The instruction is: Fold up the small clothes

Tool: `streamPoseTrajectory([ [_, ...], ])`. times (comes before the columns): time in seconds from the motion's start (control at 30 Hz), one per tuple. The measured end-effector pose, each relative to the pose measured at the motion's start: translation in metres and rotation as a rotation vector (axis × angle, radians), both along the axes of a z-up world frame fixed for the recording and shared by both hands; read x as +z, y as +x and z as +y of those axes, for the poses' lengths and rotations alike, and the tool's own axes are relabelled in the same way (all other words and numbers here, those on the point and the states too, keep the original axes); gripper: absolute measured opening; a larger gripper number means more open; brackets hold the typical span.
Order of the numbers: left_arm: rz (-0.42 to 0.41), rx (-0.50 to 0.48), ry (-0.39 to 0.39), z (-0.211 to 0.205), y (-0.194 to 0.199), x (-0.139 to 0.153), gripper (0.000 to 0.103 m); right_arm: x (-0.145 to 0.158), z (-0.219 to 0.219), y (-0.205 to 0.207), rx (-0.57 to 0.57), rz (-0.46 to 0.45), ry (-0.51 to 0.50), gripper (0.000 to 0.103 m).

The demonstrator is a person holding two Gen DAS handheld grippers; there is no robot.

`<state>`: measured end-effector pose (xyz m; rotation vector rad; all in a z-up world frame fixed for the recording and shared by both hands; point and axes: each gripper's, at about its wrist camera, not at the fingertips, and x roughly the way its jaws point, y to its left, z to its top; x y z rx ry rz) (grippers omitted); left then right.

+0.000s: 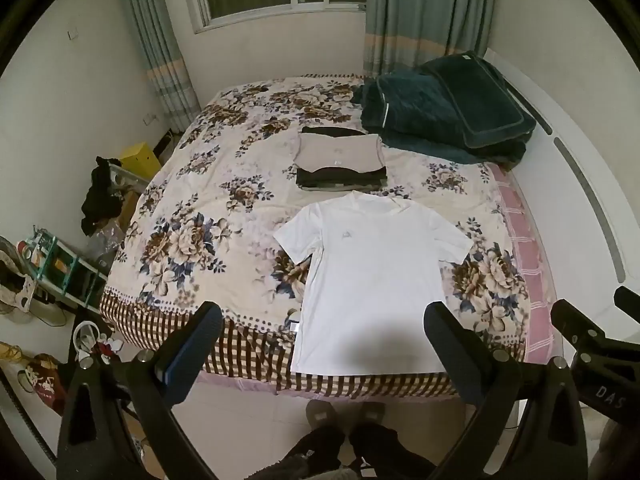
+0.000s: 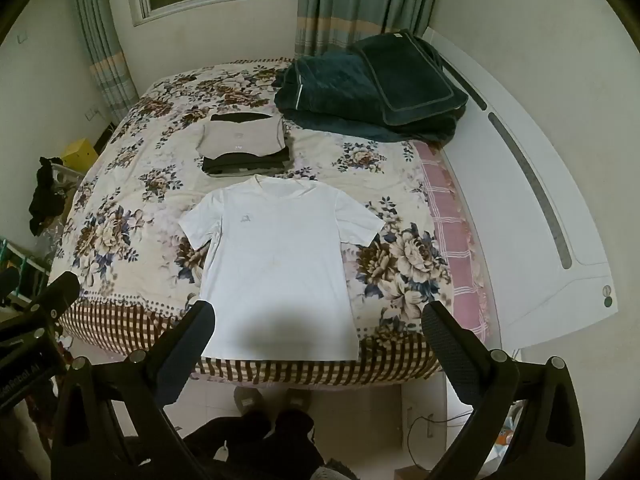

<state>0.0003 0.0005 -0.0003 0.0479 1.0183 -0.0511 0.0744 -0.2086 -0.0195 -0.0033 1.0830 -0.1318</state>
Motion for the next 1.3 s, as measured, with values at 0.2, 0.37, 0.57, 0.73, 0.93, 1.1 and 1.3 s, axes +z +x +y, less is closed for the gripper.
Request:
streamPoseTrajectory([
  [0.2,-0.005,0.0,0.01,0.0,0.0,0.0,0.103,0.0,-0.001,0.002,-0.001,0.001,-0.001,0.103],
  [0.37,-0.006,0.0,0.012,0.0,0.0,0.0,0.103,0.0,0.0,0.003,0.0,0.005,-0.004,0.103],
  [0.57,-0.014,0.005,0.015,0.001,0.001,0.0,0.103,0.001,-0.001,0.005,-0.003,0.0,-0.006,0.103],
  [0.73,-0.018,0.006,0.015,-0.003,0.002,-0.001,0.103,0.004,-0.006,0.007,-0.003,-0.003,-0.006,0.103],
  [0.93,-0.021,0.005,0.015,-0.004,0.004,0.005,0.103,0.007,-0.004,0.009,-0.005,-0.005,-0.008,0.103],
  [1.1,-0.022,0.0,0.015,-0.004,0.008,0.013,0.103,0.008,-0.004,0.01,-0.004,-0.006,-0.005,0.103],
  [1.3,-0.027,0.001,0.017,-0.004,0.006,0.012,0.103,0.013,-0.006,0.008,-0.005,-0.008,-0.005,0.103],
])
